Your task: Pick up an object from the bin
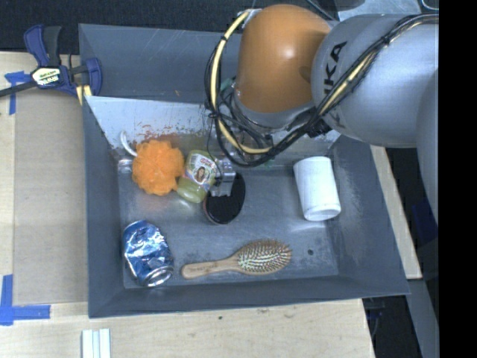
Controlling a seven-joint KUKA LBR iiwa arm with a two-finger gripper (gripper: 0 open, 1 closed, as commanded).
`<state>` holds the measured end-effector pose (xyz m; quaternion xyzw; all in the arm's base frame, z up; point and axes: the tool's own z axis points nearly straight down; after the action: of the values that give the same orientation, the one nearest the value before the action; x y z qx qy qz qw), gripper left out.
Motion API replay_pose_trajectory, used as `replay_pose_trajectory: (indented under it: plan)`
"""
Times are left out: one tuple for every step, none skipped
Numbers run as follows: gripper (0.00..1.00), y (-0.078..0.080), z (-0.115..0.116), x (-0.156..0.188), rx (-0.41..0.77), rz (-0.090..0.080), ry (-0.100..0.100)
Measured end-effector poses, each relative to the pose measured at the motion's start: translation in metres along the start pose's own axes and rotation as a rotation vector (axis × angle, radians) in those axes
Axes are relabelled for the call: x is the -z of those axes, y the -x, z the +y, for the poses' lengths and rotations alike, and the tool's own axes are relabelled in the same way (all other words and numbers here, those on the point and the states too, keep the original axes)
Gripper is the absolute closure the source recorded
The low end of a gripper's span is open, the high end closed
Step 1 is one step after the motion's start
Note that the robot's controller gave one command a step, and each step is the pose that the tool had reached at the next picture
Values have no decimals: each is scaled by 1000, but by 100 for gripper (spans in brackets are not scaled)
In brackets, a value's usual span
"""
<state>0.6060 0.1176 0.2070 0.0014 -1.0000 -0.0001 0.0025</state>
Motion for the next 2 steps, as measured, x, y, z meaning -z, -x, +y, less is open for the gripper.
replay_pose_trajectory:
  plan:
    - [0,-78,-37,-100,166,3,0]
    - [0,-72,-110,-76,155,-4,-3]
